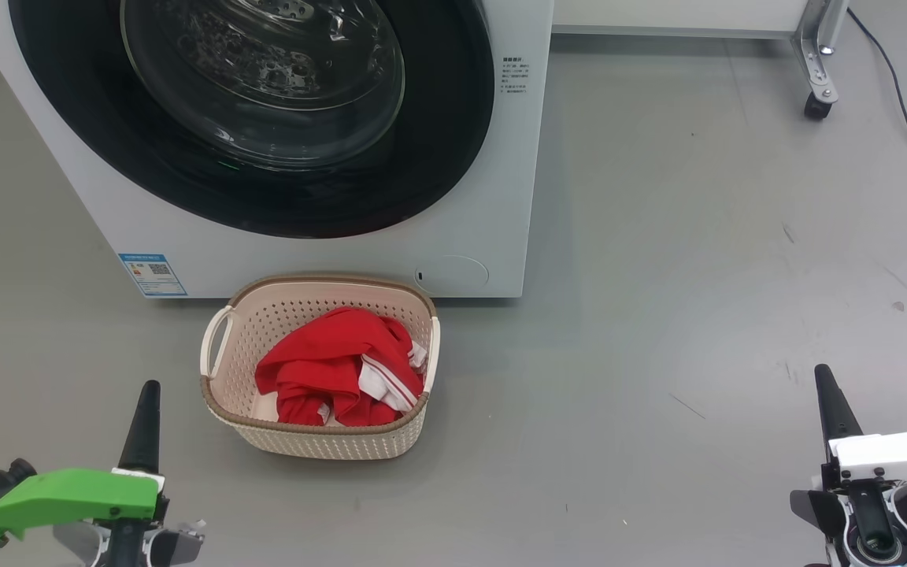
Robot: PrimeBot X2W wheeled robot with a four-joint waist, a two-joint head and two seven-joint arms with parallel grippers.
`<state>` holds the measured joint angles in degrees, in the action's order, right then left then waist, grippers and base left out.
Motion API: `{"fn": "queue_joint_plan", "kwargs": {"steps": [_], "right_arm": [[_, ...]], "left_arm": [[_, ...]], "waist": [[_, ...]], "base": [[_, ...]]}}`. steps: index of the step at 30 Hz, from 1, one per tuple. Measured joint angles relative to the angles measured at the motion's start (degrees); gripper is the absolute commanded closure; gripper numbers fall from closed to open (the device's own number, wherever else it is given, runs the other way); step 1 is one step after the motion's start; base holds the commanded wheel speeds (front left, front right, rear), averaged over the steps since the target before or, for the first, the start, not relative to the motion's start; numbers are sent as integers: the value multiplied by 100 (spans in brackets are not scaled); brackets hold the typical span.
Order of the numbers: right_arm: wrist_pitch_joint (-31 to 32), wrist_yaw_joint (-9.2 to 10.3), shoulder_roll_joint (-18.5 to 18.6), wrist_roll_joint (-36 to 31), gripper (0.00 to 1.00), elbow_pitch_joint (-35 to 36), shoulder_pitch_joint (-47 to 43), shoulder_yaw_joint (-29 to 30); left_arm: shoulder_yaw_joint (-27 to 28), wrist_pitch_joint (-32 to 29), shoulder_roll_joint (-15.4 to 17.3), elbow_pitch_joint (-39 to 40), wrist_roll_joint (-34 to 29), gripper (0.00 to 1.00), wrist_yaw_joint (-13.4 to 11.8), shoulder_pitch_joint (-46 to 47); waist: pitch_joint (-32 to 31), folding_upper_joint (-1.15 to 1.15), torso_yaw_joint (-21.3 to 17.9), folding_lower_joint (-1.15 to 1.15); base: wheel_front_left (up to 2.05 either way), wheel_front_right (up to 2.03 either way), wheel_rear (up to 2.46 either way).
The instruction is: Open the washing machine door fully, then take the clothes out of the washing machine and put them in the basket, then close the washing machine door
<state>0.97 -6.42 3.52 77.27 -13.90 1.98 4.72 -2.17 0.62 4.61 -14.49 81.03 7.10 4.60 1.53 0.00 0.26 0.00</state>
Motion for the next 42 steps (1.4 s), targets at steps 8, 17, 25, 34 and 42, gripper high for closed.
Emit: {"fn": "queue_joint_plan", "kwargs": {"steps": [8, 17, 25, 34, 42], "right_arm": [[162, -2, -7, 565, 100, -73, 27, 58], [334, -19, -23, 1216, 100, -136, 114, 121], [402, -55, -32, 1548, 100, -178, 124, 165], [402, -55, -32, 1548, 100, -178, 131, 166], [402, -55, -33, 1548, 100, -178, 132, 167]], "left_arm": [[76, -113, 0, -29, 482, 100, 0, 0], [202, -292, 0, -63, 1102, 100, 0, 0], [244, -360, 0, -93, 1401, 100, 0, 0], [248, -360, -1, -112, 1401, 100, 0, 0], [255, -360, -1, -123, 1401, 100, 0, 0]], "waist": [[-52, 0, -10, 0], [-111, 0, -21, 0], [-137, 0, -27, 0], [-137, 0, -26, 0], [-137, 0, -26, 0]], "base": [[0, 0, 0], [0, 0, 0], [0, 0, 0], [0, 0, 0], [0, 0, 0]]}}
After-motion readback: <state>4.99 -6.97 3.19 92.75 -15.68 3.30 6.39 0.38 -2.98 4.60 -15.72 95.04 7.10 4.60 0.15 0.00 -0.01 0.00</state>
